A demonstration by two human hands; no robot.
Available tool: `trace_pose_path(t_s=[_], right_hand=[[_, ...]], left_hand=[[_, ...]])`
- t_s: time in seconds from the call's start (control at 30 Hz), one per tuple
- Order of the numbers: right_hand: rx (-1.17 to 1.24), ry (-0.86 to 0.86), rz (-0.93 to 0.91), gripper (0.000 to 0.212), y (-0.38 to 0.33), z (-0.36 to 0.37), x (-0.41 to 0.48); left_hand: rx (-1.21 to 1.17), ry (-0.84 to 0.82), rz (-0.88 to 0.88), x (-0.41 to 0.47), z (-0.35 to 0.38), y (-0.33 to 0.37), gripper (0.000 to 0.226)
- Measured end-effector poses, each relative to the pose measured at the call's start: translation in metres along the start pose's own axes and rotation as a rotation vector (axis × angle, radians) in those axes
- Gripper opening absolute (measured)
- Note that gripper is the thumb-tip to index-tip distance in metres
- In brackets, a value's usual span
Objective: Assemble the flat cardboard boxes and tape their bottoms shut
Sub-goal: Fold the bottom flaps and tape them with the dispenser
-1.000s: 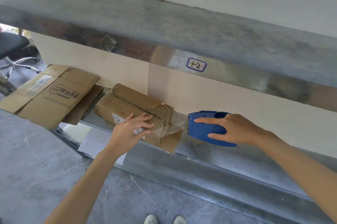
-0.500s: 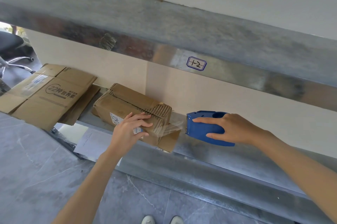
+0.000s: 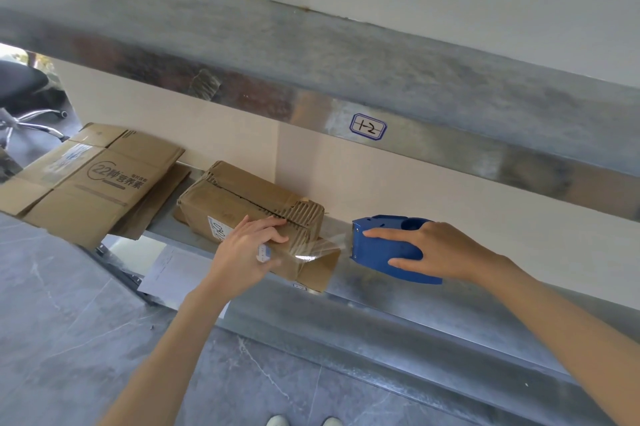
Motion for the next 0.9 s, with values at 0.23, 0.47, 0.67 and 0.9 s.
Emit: trace_pose_path(t_s=[0.23,0.47,0.67,0.9], right_hand=[[-0.089,0.036,-0.016,0.062,-0.007,-0.007,0.009],[-0.156,0.038,-0.053,0.058,-0.009,-0.021,0.009],[-0.154,-0.042,-0.115,0.059,-0.026,-0.017,0.014],[-0.17,-0.032,-0.186,0.06,-0.035,-0.01,0.032]], left_hand=[[0.228,0.086,-0.185,-0.004,0.029,0.038,0.066],[0.234,0.139,-0.179,-0.001,0.036,0.044,0.063],[0.129,-0.002,0.013,-0.023,0.015,0.017,0.064],[0.115,-0.191,-0.039,-0.032,0.011,-0.001,0.096]])
Point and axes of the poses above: each hand's wrist, its own x-axis towards the middle knuckle, its own z-axis out of the palm, y = z × x, the point moved 2 cm from there along x, towards the middle knuckle, and after that the axes turned 6 degrees about -y, right-handed, at the moved point
